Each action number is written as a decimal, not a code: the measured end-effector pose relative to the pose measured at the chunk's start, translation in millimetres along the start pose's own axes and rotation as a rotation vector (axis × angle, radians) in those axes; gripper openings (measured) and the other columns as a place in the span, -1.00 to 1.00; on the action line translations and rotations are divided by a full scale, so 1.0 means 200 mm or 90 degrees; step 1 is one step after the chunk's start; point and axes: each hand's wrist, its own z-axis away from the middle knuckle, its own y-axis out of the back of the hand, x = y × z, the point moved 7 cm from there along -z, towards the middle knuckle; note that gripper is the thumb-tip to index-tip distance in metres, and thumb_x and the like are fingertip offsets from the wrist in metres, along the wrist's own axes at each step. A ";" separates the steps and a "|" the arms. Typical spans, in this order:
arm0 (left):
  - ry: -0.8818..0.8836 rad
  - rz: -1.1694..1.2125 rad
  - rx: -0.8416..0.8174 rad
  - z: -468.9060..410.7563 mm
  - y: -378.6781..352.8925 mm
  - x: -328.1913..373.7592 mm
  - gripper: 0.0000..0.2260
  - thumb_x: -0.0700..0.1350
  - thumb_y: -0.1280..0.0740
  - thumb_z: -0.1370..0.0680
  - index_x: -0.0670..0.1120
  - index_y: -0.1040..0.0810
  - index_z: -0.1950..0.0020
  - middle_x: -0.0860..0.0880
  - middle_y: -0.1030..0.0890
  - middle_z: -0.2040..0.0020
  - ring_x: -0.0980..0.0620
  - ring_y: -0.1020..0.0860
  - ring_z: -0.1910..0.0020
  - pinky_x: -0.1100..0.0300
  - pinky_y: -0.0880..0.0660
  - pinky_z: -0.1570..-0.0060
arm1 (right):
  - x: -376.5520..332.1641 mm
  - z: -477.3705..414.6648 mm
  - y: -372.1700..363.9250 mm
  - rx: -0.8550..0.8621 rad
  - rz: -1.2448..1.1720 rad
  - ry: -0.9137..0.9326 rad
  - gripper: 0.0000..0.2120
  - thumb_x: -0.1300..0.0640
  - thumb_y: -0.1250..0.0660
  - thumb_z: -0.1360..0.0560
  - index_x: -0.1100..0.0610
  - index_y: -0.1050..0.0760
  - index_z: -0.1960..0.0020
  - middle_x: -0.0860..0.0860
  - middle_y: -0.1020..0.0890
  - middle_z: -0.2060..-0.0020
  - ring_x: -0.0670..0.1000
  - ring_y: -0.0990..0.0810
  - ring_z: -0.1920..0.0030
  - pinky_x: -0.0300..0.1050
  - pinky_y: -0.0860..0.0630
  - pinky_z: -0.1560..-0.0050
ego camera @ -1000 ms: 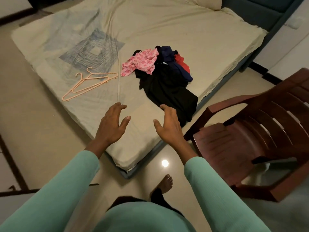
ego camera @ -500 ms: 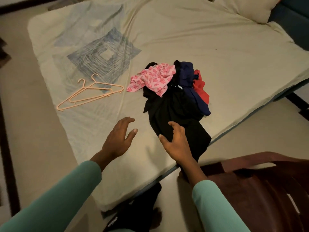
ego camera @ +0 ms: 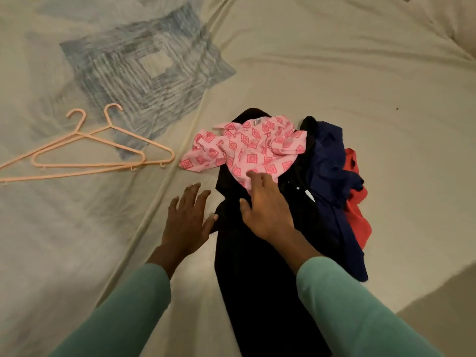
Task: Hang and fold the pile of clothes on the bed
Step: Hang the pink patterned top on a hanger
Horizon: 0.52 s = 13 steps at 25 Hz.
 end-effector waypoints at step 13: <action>-0.039 -0.003 0.051 -0.06 -0.27 -0.15 -0.46 0.18 -0.16 -0.67 0.00 -0.32 -0.62 -0.03 -0.13 -0.70 0.00 -0.01 -0.69 -0.18 -0.08 -0.61 | 0.02 -0.77 0.03 0.158 -0.204 -0.009 -0.79 0.11 -0.16 -0.68 0.12 -0.51 -0.21 0.04 -0.60 -0.04 0.09 -0.56 -0.03 0.01 -0.48 -0.01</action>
